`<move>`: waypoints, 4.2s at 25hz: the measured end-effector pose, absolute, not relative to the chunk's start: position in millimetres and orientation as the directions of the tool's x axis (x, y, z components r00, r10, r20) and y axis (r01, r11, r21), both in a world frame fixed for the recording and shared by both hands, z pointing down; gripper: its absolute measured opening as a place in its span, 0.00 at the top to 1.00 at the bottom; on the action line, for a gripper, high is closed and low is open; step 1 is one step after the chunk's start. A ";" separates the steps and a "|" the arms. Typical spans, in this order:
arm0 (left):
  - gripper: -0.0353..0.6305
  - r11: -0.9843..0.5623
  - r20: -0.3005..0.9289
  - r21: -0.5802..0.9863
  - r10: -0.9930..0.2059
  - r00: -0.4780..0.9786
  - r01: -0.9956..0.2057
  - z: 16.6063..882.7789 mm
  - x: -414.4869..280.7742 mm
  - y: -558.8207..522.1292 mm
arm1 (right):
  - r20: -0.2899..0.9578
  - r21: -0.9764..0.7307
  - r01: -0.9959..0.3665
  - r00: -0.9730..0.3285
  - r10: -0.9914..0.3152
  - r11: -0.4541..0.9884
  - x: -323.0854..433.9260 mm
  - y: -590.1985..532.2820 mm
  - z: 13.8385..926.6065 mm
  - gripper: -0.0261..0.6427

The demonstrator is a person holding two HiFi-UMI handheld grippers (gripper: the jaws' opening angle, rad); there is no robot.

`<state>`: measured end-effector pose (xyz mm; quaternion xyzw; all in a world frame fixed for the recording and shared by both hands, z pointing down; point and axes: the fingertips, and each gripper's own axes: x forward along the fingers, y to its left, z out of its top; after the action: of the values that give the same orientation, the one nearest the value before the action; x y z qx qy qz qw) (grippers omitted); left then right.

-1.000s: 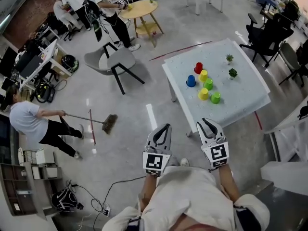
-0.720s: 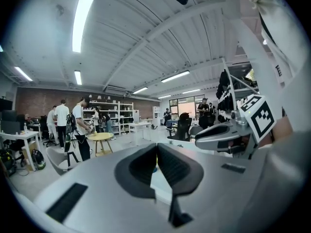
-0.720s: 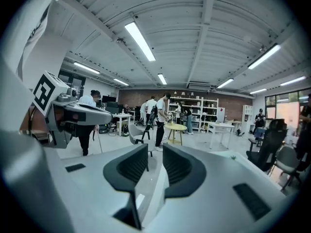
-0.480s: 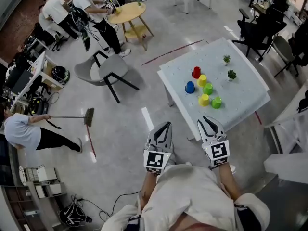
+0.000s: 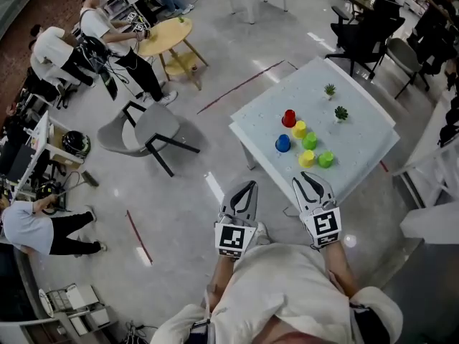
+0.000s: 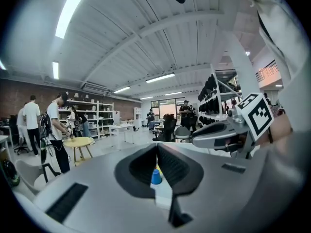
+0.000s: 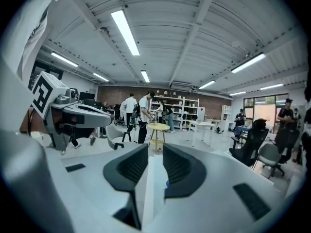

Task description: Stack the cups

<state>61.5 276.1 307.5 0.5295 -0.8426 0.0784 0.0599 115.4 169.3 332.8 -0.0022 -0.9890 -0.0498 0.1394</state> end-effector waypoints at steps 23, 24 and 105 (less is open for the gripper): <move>0.92 0.210 0.173 -0.024 -0.962 -0.211 -0.977 328.5 -16.1 232.5 | 0.296 0.094 -0.225 -0.924 -0.243 0.970 66.4 141.6 356.4 0.84; 0.92 0.209 0.172 -0.023 -0.963 -0.210 -0.978 328.5 -18.6 230.5 | 0.291 0.093 -0.233 -0.923 -0.250 0.968 64.7 139.2 356.0 0.86; 0.92 -0.483 0.553 0.152 -0.681 0.479 -0.862 538.8 -95.1 40.8 | 0.679 -0.012 -0.481 -0.647 -0.346 0.877 -39.5 39.4 558.8 0.77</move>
<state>-95.1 40.8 538.8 0.8339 -0.4627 0.2150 0.2106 -39.5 39.4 558.8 0.2291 -0.9025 0.0961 0.3519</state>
